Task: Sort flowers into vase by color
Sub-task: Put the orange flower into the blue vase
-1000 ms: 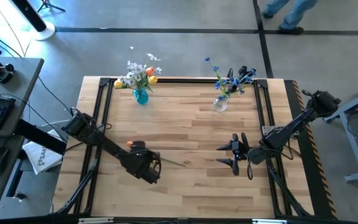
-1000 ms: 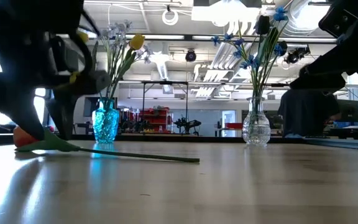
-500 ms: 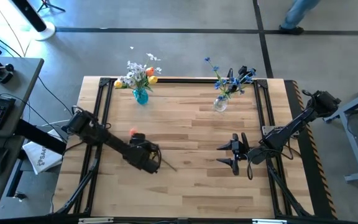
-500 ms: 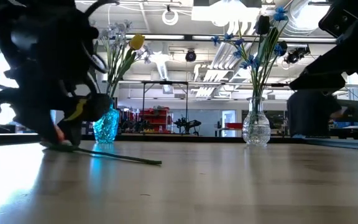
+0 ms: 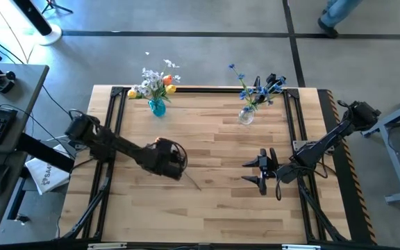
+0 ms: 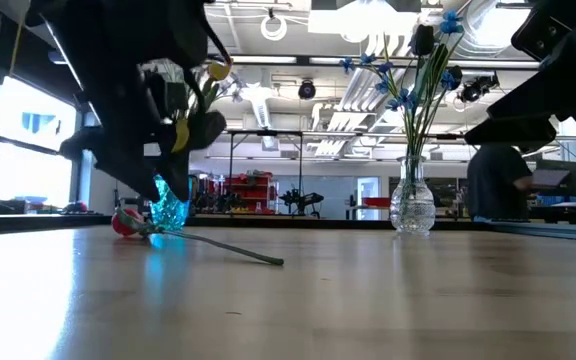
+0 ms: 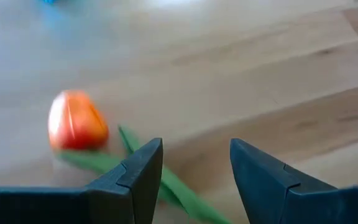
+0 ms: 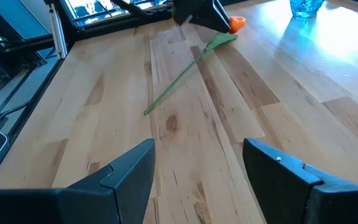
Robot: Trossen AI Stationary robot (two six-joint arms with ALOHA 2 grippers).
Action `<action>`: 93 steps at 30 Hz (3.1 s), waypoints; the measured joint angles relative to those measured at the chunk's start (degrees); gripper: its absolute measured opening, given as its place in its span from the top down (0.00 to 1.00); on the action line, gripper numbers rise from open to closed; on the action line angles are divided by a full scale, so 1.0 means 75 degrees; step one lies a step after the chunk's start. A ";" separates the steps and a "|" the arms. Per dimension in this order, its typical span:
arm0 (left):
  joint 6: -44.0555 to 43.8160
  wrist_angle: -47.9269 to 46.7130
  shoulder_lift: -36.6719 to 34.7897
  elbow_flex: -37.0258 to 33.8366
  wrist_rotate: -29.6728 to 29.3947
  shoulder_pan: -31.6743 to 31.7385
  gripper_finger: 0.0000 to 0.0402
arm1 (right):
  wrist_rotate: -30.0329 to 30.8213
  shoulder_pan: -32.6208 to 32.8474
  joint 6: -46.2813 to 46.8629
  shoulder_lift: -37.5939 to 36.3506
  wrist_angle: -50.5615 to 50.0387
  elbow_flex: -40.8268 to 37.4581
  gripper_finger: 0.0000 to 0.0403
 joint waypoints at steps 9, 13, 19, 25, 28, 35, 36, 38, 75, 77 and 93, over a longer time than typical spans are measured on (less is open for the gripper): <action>-0.1777 -0.0001 -0.0091 0.0000 0.1528 -0.0193 0.56 | 0.0000 0.0000 -0.0009 0.0000 -0.0001 0.0000 0.40; -0.2241 -0.0007 0.0105 0.0003 0.1399 -0.0276 0.56 | 0.0003 0.0000 -0.0036 0.0000 -0.0013 0.0000 0.40; -0.2121 0.0370 0.0641 0.0007 0.1491 0.0033 0.56 | 0.0003 0.0000 -0.0045 0.0000 -0.0023 0.0000 0.40; -0.1292 0.0746 0.0656 0.0011 0.1760 0.0302 0.59 | 0.0003 0.0000 -0.0039 0.0000 -0.0053 0.0000 0.40; -0.1064 0.0801 0.0575 -0.0002 0.1897 0.0362 0.64 | 0.0003 0.0000 -0.0038 0.0000 -0.0065 0.0000 0.40; -0.0016 0.0982 0.0479 -0.0006 0.2311 0.0403 0.83 | 0.0003 0.0000 -0.0036 0.0000 -0.0062 0.0000 0.40; 0.0113 0.0977 0.0477 -0.0006 0.2372 0.0403 0.86 | 0.0002 0.0000 -0.0038 0.0000 -0.0065 0.0000 0.40; 0.0282 0.0978 0.0472 -0.0002 0.2438 0.0403 0.93 | 0.0003 0.0000 -0.0035 0.0000 -0.0063 0.0000 0.40; 1.0504 0.6921 -0.1802 -0.0130 0.0333 -0.1263 1.00 | 0.0501 -0.0115 -0.0061 0.0001 0.0127 0.0000 0.40; 1.2266 0.8964 -0.1677 -0.0237 0.2267 -0.0954 1.00 | 0.0497 -0.0152 -0.0059 0.0003 0.0164 0.0000 0.40; 1.6082 1.2218 -0.3848 -0.2169 0.0943 0.0685 1.00 | 0.0281 0.0058 0.0026 0.0001 0.0311 0.0000 0.40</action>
